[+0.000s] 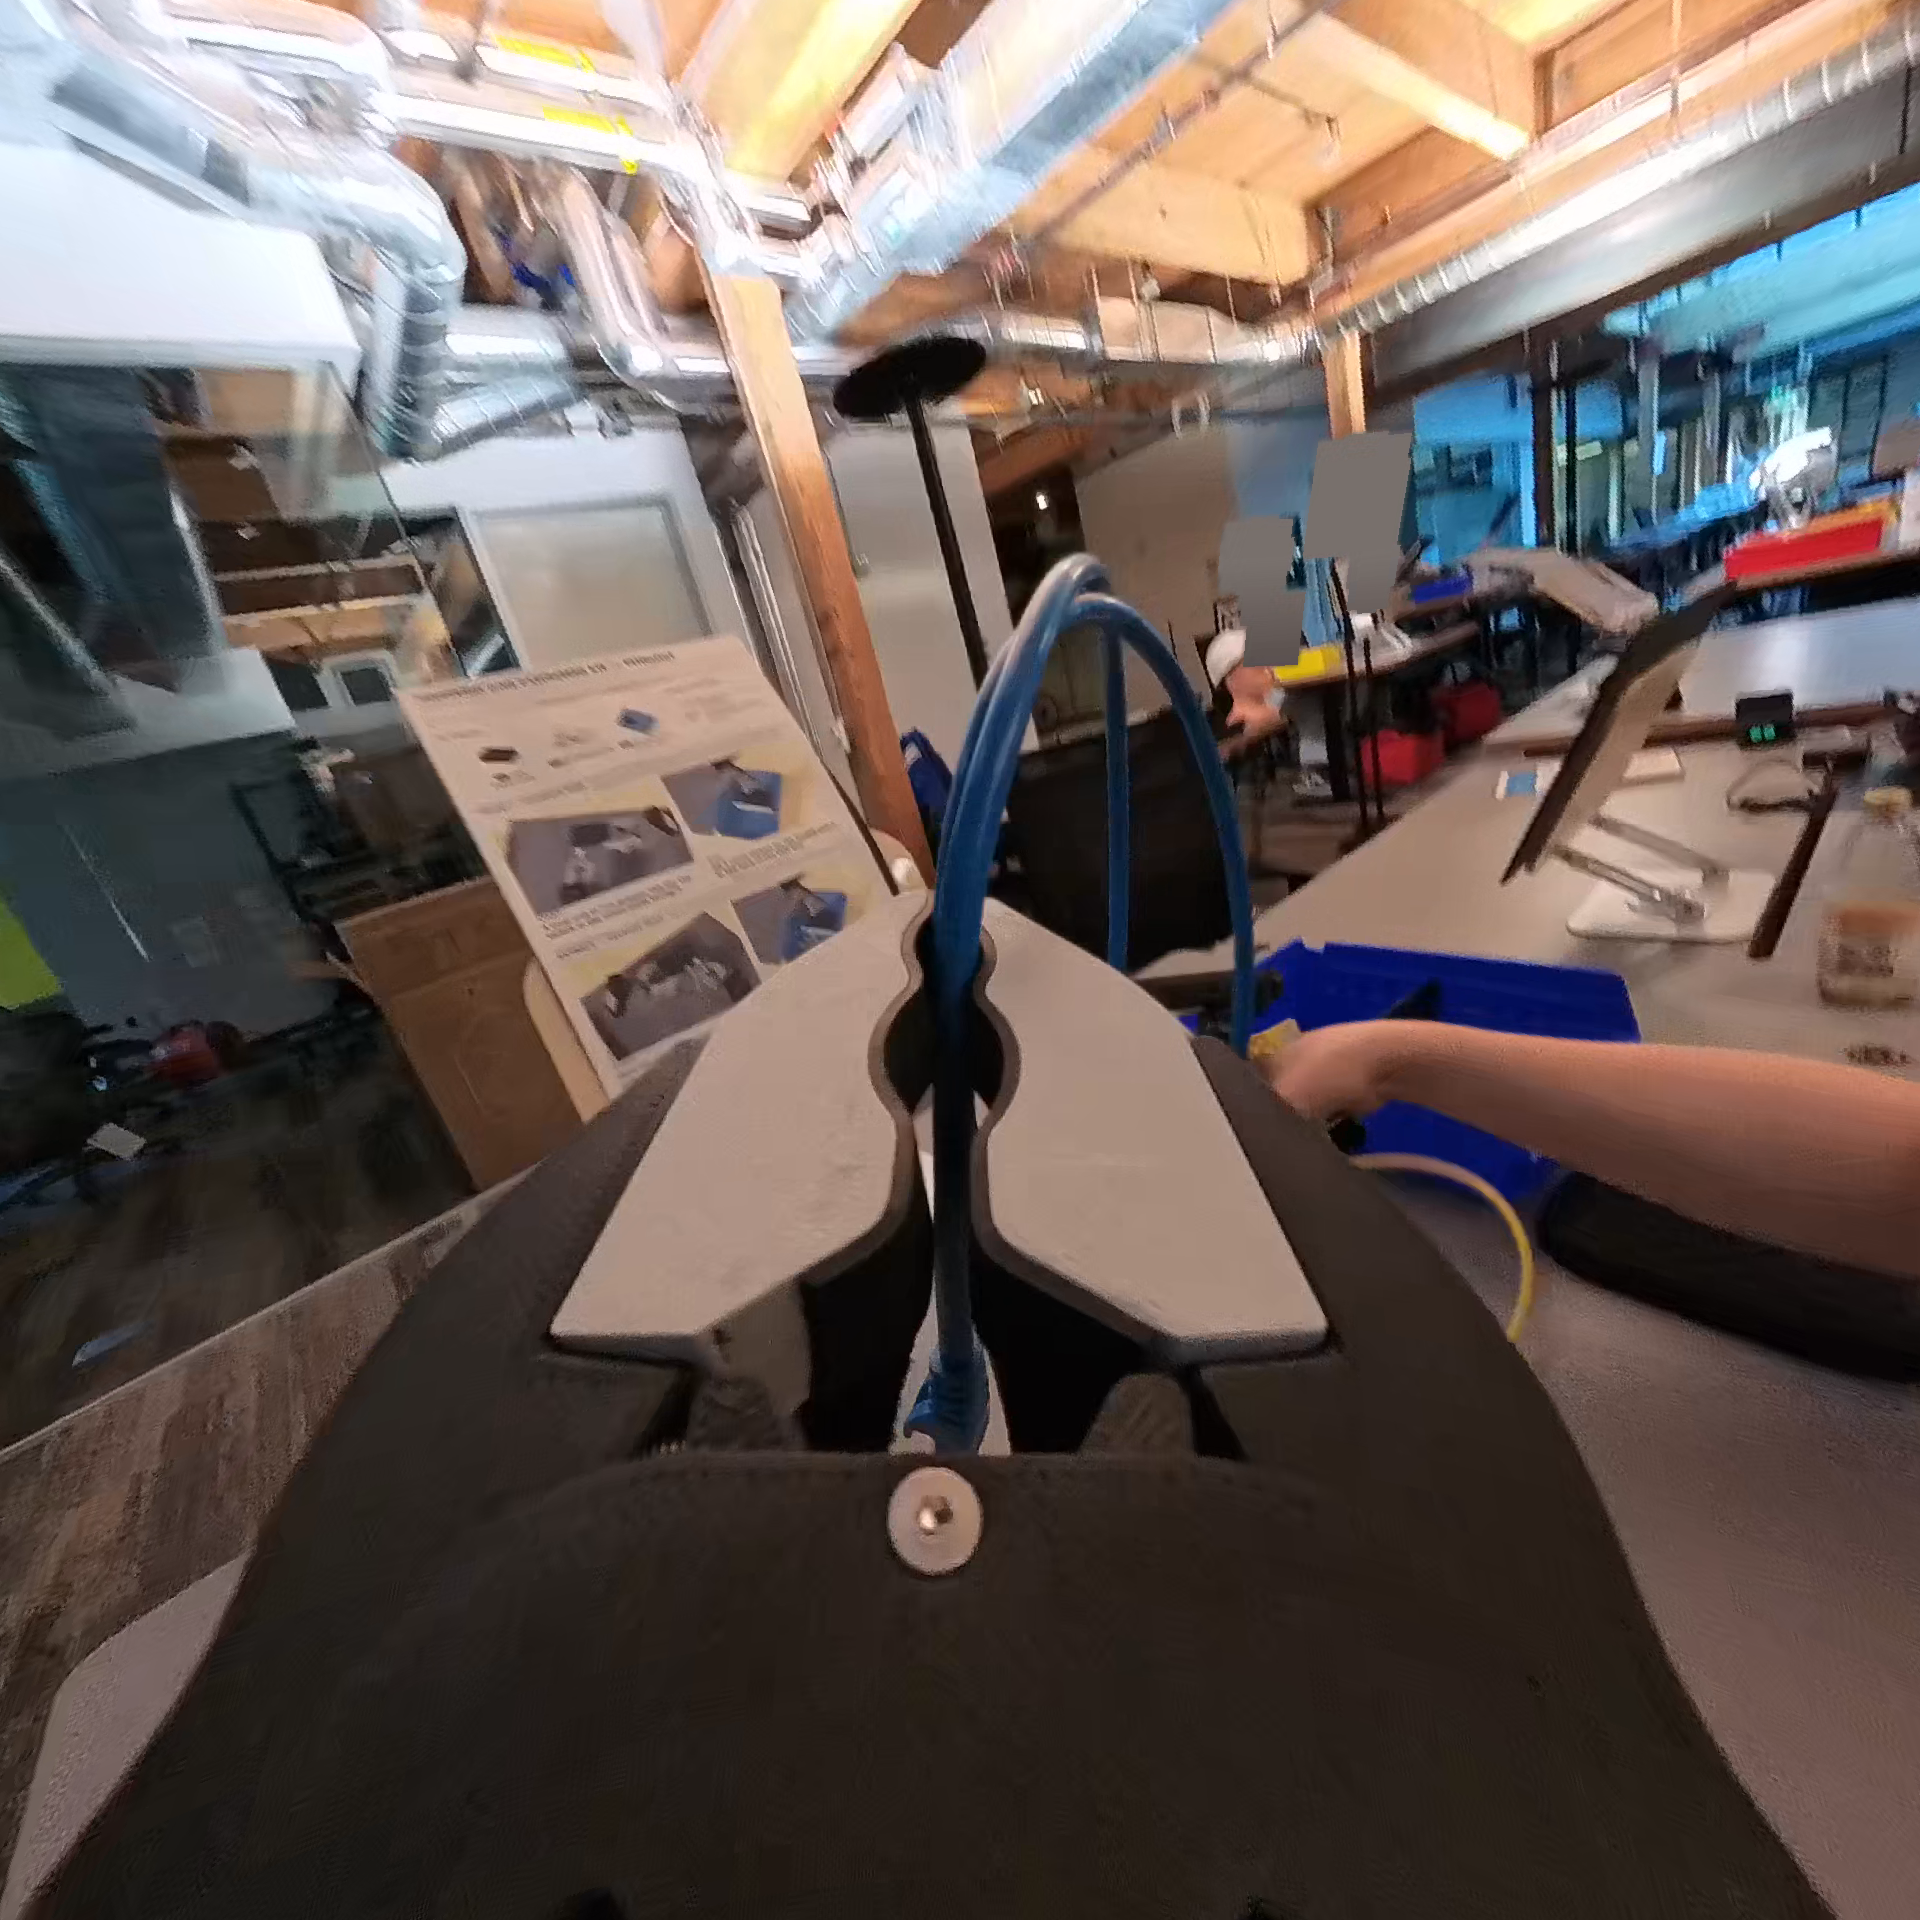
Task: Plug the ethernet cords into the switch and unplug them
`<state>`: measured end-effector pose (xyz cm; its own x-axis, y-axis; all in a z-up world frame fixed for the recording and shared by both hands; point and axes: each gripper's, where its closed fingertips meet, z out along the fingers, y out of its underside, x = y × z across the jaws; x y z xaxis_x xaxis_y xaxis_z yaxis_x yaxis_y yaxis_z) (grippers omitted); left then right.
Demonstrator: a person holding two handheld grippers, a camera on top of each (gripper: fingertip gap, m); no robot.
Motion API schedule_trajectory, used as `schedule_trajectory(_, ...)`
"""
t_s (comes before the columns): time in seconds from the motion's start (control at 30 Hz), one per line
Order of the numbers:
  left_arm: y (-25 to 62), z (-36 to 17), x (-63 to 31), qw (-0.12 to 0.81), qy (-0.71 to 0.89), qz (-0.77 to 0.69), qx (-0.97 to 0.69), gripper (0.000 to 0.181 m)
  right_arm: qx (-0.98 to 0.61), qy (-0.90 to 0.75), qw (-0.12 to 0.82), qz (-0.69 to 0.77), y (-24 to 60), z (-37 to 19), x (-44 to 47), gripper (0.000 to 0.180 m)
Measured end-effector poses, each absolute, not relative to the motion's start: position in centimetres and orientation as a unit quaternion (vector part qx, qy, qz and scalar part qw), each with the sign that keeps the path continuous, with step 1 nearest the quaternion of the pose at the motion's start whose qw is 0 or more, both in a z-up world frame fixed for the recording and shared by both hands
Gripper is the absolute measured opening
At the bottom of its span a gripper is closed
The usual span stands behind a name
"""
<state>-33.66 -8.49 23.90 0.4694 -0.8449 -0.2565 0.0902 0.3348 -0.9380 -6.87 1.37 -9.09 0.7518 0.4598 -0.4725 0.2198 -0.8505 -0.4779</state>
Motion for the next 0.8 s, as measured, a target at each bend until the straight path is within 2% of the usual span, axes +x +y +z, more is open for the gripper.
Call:
schedule_trajectory(0.13, -6.2, 22.2, -30.0, 0.691, 0.417, -0.288, -0.515, 0.000, -0.924, -0.213, 0.249, 0.198, 1.8, -9.5, -3.4, 0.065)
schedule_trajectory(0.23, -4.4, 20.9, -28.3, 0.677, 0.423, -0.257, -0.545, 0.000, -0.923, -0.243, 0.284, 0.089, 0.9, -6.9, -0.3, 0.080)
schedule_trajectory(0.5, -1.4, 16.4, -24.1, 0.604, 0.464, -0.224, -0.608, 0.000, -0.915, -0.269, 0.301, -0.011, -5.7, 1.0, 2.5, 0.075)
schedule_trajectory(0.57, -0.9, 15.5, -23.1, 0.595, 0.473, -0.206, -0.617, 0.000, -0.909, -0.253, 0.323, -0.079, -6.5, 2.3, 4.7, 0.074)
schedule_trajectory(0.67, -1.1, 14.4, -21.1, 0.580, 0.492, -0.203, -0.617, 0.001, -0.891, -0.224, 0.373, -0.127, -6.6, 4.5, 6.4, 0.068)
schedule_trajectory(0.8, -2.7, 11.8, -17.2, 0.536, 0.547, -0.212, -0.607, 0.000, -0.772, -0.338, 0.536, -0.051, -5.1, 9.1, -0.4, 0.075)
